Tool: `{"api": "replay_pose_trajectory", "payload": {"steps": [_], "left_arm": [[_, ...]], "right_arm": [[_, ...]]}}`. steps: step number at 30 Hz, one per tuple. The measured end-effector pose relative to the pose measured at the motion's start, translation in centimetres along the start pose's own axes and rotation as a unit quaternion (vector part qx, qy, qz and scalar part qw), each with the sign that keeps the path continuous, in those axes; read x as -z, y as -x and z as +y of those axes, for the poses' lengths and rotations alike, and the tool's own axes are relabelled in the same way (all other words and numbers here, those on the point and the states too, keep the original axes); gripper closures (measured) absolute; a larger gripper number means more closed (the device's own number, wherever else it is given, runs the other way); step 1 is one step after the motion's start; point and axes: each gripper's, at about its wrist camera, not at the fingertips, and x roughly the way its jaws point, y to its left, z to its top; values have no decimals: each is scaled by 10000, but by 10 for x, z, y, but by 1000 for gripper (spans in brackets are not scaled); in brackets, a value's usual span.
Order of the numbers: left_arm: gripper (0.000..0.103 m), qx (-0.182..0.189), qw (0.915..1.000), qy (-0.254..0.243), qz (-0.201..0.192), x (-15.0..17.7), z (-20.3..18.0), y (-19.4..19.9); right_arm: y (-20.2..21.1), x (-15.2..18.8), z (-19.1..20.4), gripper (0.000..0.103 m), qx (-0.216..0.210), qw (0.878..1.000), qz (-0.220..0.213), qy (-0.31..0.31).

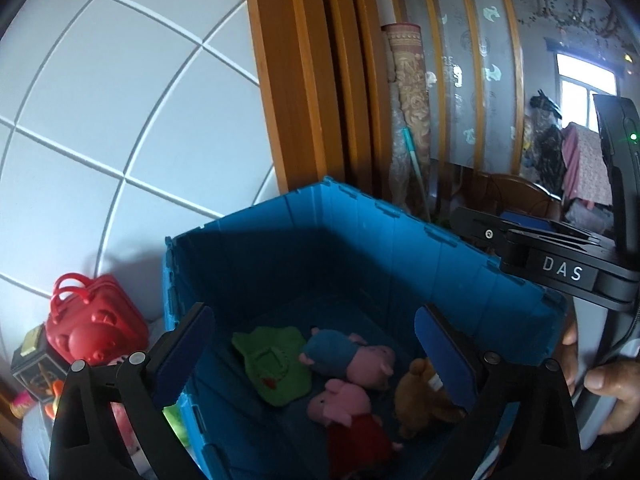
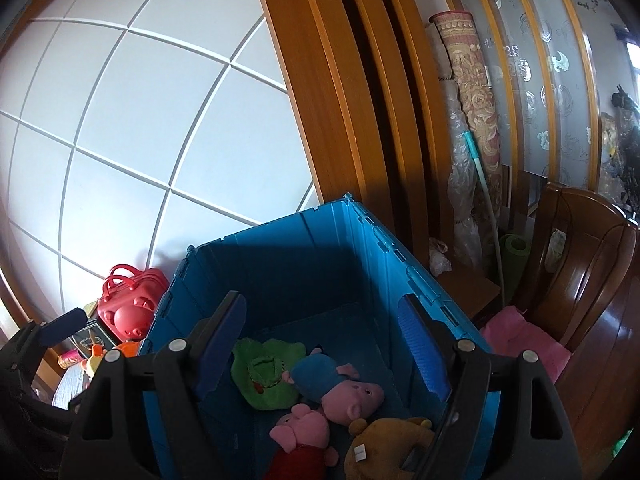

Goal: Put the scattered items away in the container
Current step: 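Carry the frog and teddy bear over the crate and release both inside, then withdraw both tools from the crate back toward the pile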

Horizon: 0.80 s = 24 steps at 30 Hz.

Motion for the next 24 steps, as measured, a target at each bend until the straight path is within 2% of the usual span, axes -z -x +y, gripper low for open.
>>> {"api": "replay_pose_trajectory", "payload": {"steps": [9, 20, 24], "left_arm": [[1, -158, 9997, 156, -101, 11, 9, 19], [1, -823, 9955, 408, -216, 51, 38, 66], [1, -942, 9939, 550, -186, 72, 55, 86]], "right_arm": [[10, 10, 12, 25, -44, 9999, -45, 135], [21, 40, 47, 25, -388, 9986, -31, 364], [30, 54, 67, 25, -533, 9975, -24, 465]]}}
